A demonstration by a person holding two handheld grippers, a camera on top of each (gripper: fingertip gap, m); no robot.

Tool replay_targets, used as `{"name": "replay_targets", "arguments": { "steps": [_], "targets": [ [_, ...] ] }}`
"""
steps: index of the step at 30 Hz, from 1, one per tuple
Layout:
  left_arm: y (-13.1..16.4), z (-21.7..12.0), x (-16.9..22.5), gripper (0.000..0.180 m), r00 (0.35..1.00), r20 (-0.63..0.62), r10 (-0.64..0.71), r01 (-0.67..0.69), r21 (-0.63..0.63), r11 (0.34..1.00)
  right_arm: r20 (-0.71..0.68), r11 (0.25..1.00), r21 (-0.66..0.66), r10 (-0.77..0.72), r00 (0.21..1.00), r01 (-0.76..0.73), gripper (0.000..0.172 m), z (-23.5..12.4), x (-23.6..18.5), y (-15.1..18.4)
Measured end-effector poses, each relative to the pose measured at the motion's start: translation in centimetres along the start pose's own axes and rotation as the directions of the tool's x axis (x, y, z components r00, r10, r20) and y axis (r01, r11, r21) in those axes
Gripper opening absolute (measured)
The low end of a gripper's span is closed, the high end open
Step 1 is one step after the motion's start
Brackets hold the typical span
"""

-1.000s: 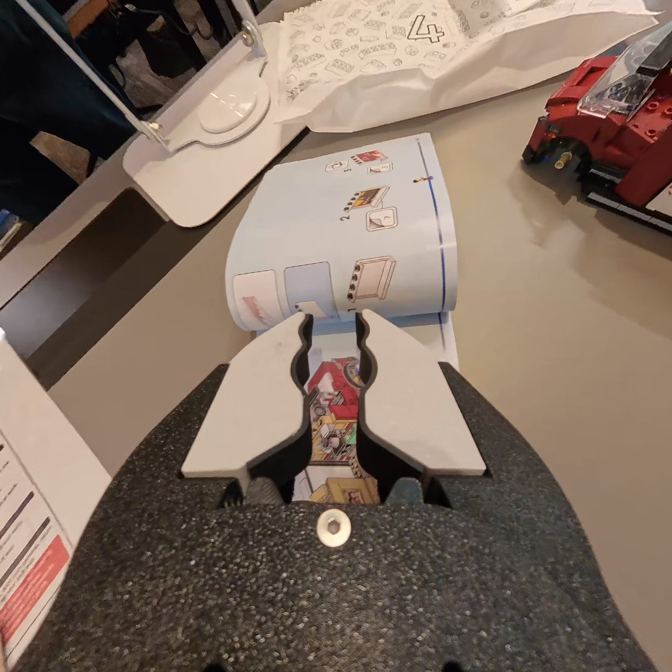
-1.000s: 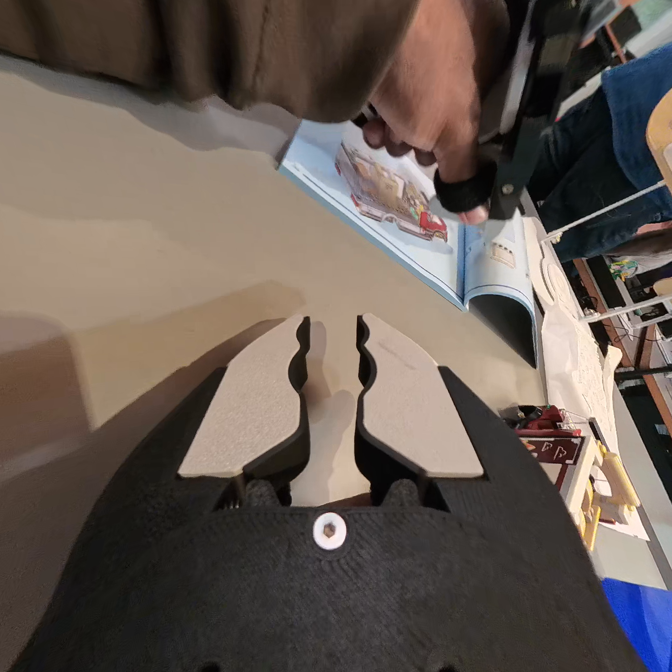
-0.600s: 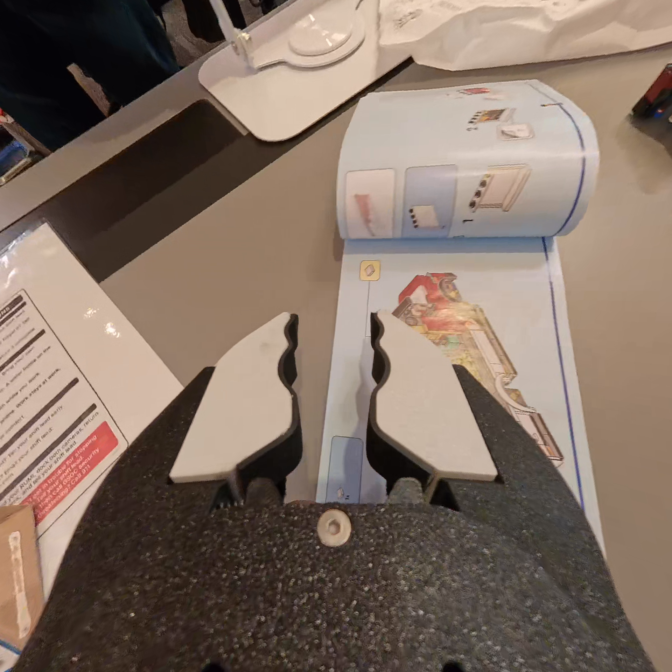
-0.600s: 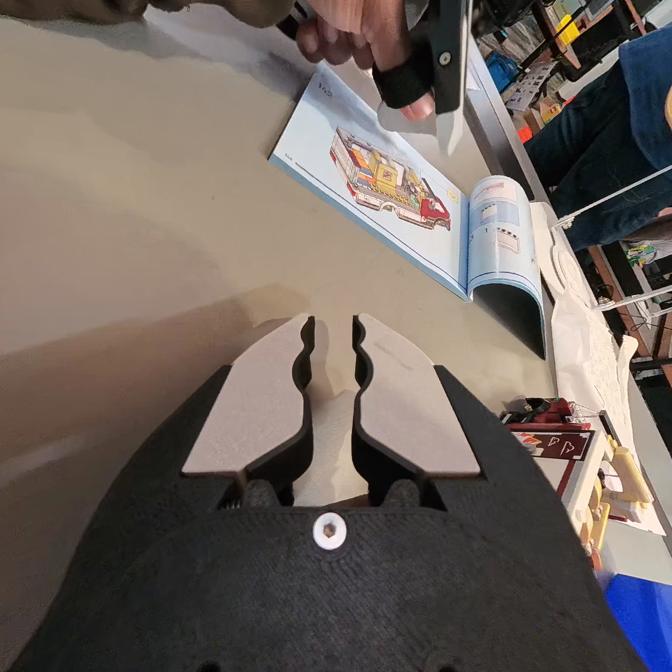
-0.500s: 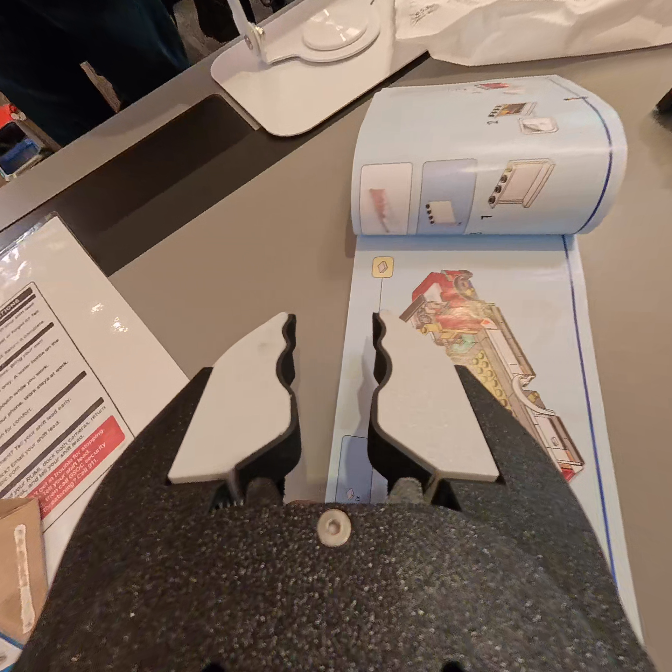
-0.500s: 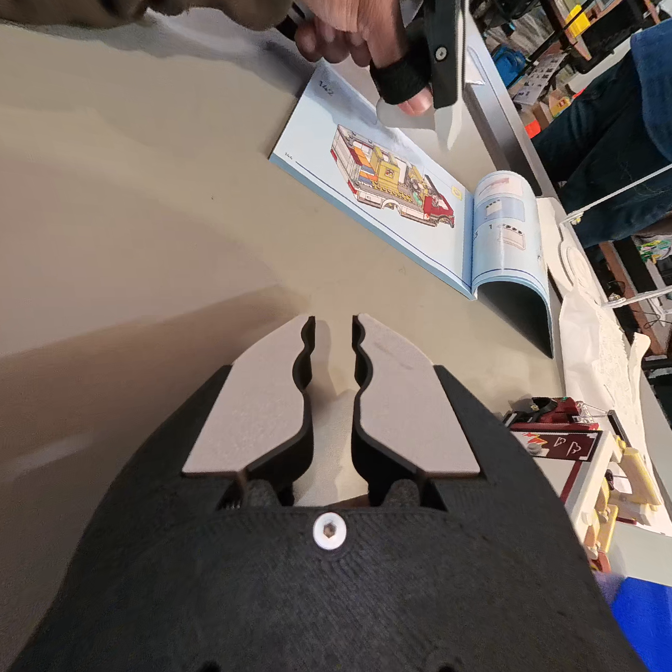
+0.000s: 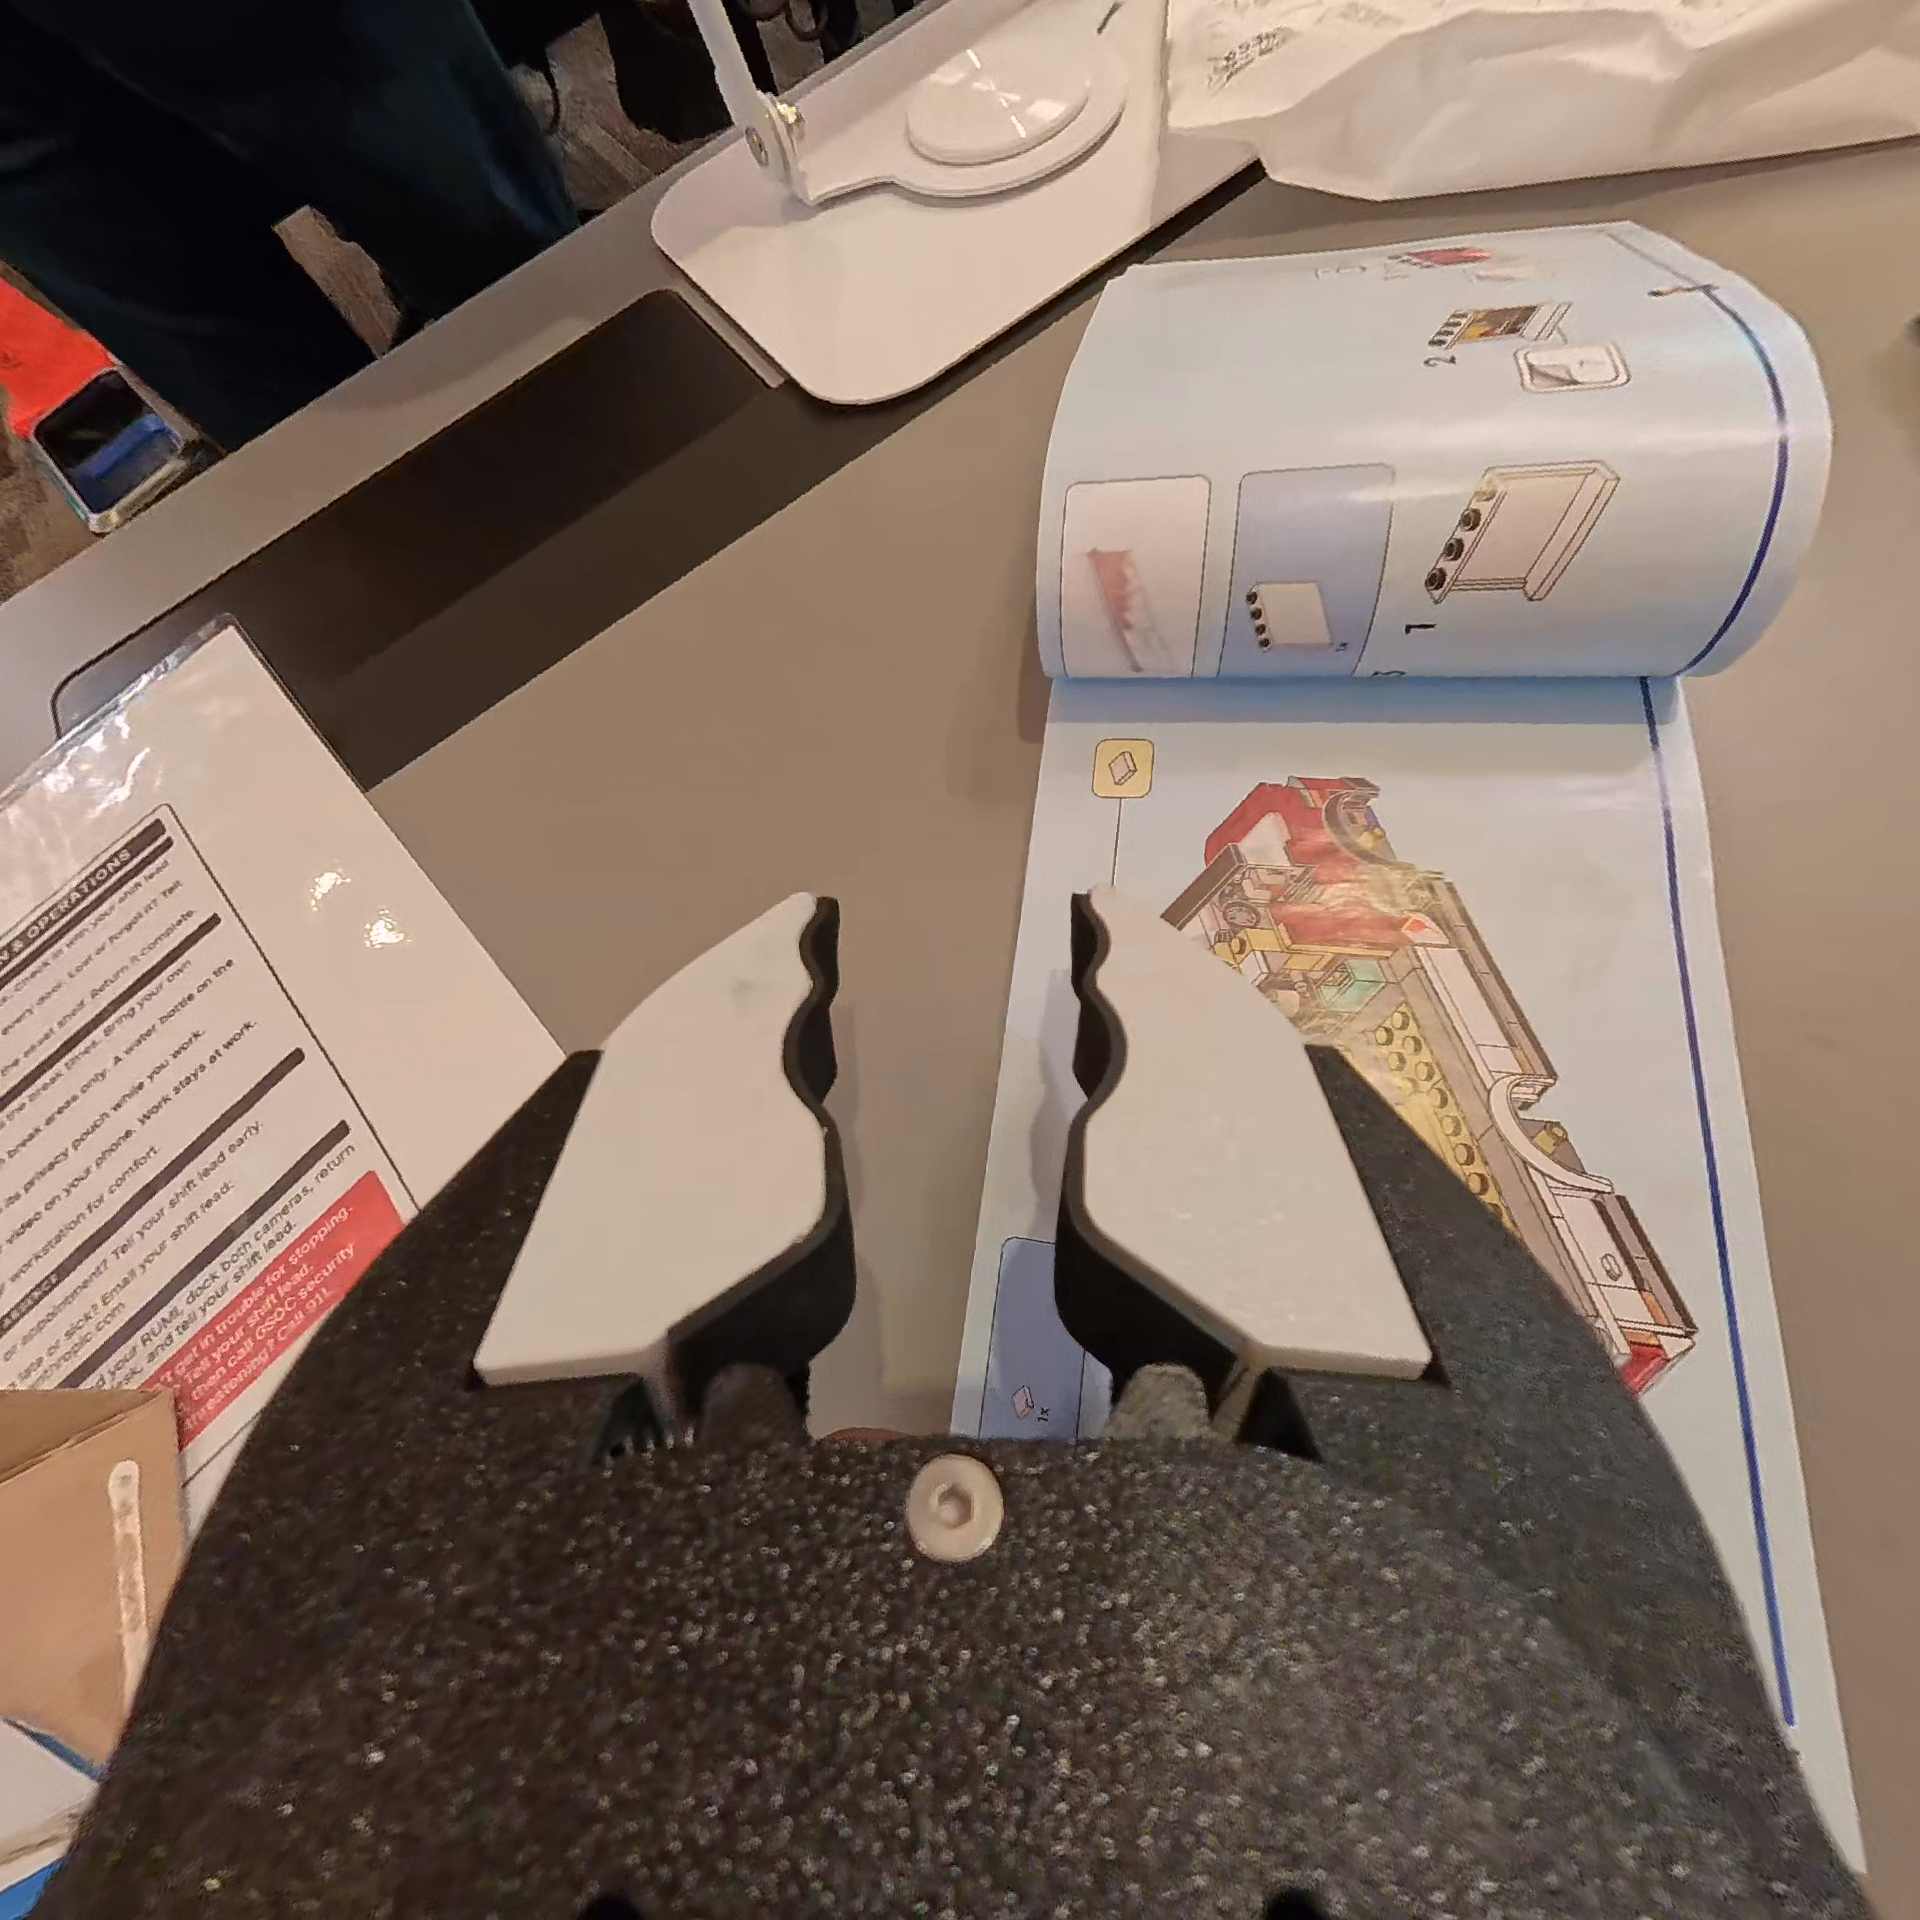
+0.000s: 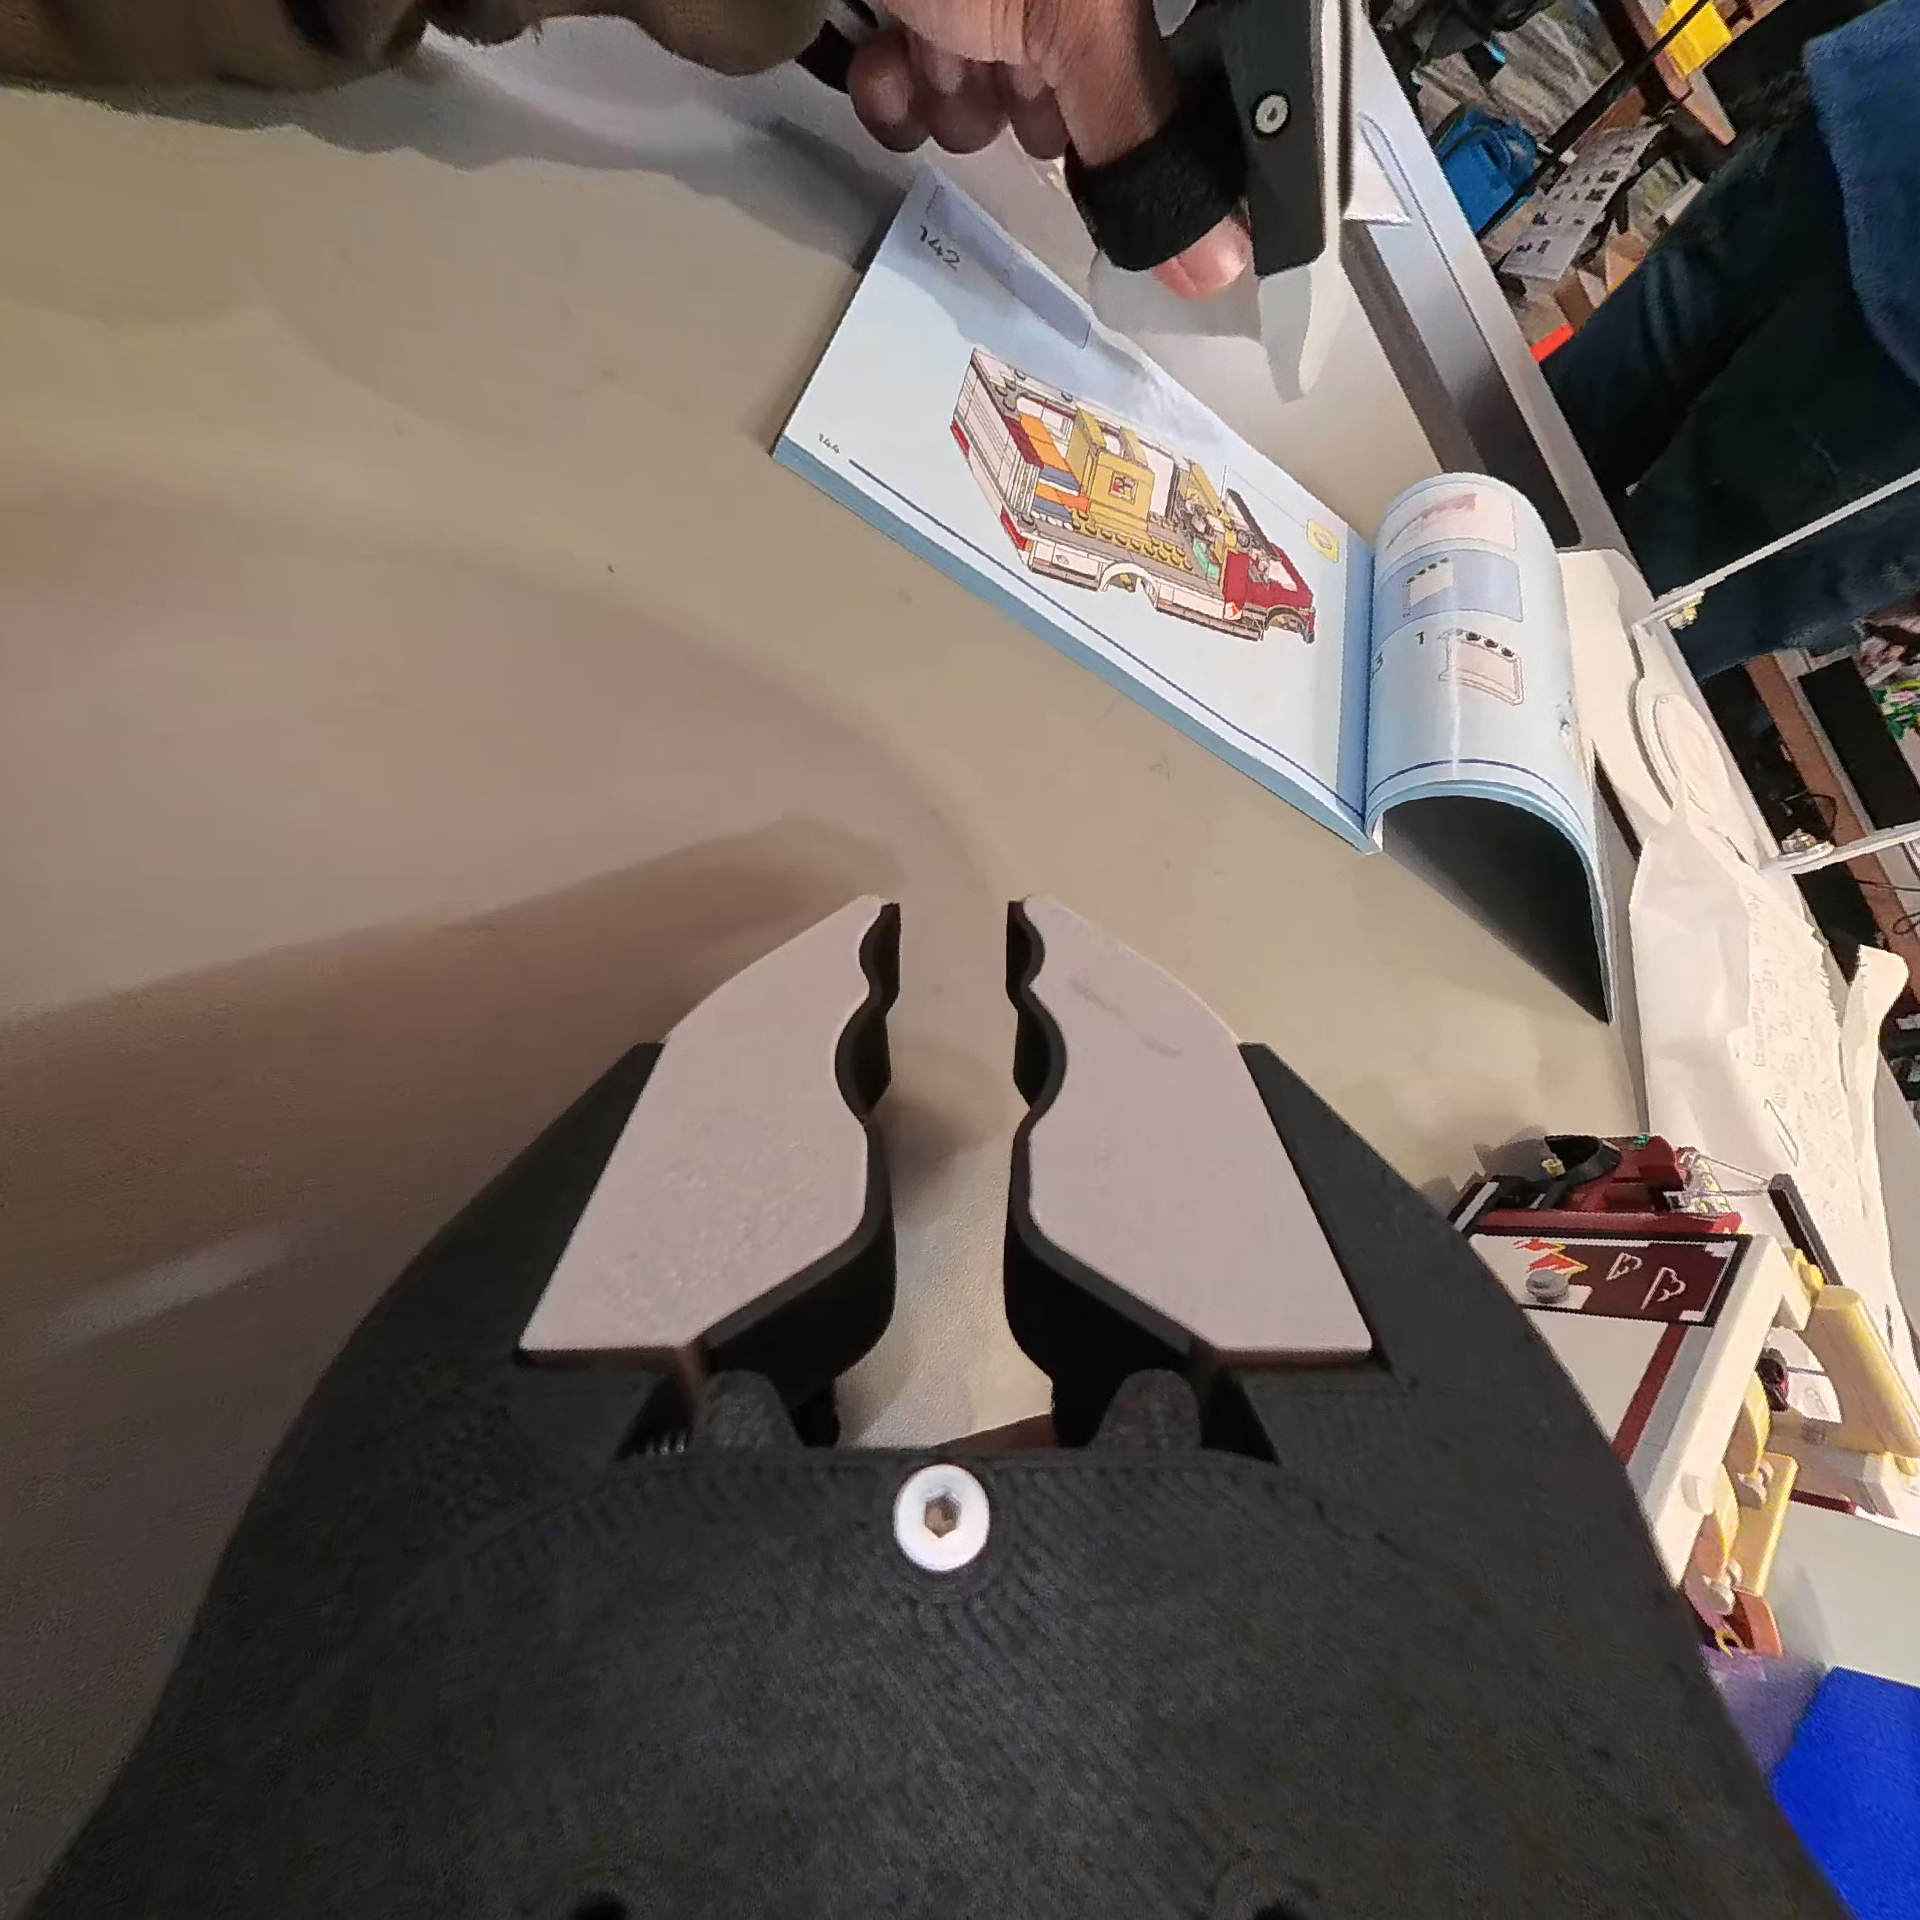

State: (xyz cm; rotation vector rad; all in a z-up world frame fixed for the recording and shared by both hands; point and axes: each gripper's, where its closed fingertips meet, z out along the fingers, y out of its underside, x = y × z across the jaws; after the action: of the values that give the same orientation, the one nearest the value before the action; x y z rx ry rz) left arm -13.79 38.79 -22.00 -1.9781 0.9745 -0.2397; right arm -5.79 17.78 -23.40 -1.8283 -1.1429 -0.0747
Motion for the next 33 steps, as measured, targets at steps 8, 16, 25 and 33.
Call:
{"name": "replay_targets", "arguments": {
  "steps": [8,16,25,33],
  "targets": [
    [0.5,-0.2,0.9,0.052,0.994,-0.091,-0.062,0.058,-0.054,0.997,0.006,1.0,0.001,0.003,1.0,-0.003,0.019,0.0,0.0,0.0],
    [1.2,-0.5,1.2,0.054,0.987,-0.139,-0.078,0.063,-0.107,0.992,0.01,1.0,0.001,0.002,1.0,-0.002,0.019,0.0,-0.1,0.0],
    [2.8,-1.6,1.3,0.054,0.975,-0.213,-0.071,0.032,-0.181,0.983,0.013,1.0,0.001,0.0,1.0,0.0,0.018,0.0,-0.2,0.0],
    [3.7,-2.8,0.9,0.054,0.972,-0.216,-0.09,0.052,-0.177,0.983,0.0,1.0,0.006,-0.021,1.0,0.021,0.017,0.0,-0.3,-0.1]
  ]
}}
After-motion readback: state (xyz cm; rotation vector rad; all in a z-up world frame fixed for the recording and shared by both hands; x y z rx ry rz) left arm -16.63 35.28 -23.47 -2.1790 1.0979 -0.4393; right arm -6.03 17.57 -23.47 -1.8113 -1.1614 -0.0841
